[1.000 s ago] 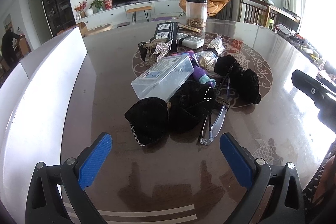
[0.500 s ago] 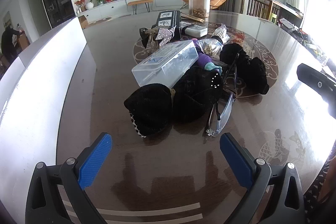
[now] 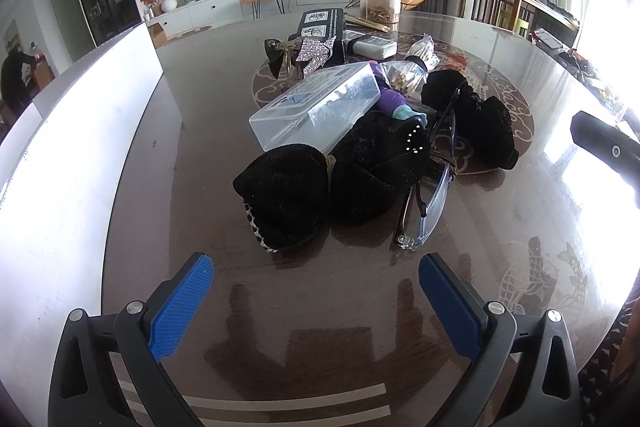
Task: Organize objects
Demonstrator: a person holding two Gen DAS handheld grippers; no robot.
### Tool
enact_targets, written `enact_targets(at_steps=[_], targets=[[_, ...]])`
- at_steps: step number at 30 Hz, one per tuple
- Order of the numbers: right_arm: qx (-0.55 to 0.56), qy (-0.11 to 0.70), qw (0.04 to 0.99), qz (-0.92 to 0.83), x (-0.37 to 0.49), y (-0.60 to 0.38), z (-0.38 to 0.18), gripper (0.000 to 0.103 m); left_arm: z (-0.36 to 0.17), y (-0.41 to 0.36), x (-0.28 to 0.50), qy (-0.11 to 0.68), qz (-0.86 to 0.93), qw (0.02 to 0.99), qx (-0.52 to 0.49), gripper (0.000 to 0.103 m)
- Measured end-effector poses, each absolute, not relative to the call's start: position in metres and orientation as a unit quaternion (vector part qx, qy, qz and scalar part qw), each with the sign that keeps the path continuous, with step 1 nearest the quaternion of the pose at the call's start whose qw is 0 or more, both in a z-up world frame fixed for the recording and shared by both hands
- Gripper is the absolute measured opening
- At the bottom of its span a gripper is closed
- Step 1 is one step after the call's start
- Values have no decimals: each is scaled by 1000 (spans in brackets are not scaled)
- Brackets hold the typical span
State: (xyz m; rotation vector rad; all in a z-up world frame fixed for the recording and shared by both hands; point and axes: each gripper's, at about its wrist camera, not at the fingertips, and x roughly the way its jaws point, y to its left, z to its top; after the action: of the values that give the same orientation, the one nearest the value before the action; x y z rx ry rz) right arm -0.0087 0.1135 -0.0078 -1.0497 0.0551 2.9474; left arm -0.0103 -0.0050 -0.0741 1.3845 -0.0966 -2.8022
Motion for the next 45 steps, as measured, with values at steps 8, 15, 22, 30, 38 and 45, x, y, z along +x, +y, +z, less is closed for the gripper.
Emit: enact_targets(at_steps=[8, 15, 22, 30, 38, 45], targets=[[-336, 18, 6, 942, -9, 114, -8, 103, -76, -7, -11, -31, -894, 8, 447, 103], [-337, 18, 5, 941, -9, 113, -9, 103, -80, -6, -11, -32, -891, 8, 452, 103], [-337, 18, 5, 941, -9, 113, -10, 103, -81, -6, -12, -32, -890, 9, 455, 103], [-337, 18, 5, 941, -10, 112, -11, 103, -84, -7, -13, -31, -888, 11, 458, 103], [-340, 18, 4, 940, -9, 110, -13, 103, -86, -10, -13, -23, -888, 9, 459, 103], [-345, 27, 3, 938, -11, 113, -14, 103, -87, -13, -14, -14, -885, 5, 465, 103]])
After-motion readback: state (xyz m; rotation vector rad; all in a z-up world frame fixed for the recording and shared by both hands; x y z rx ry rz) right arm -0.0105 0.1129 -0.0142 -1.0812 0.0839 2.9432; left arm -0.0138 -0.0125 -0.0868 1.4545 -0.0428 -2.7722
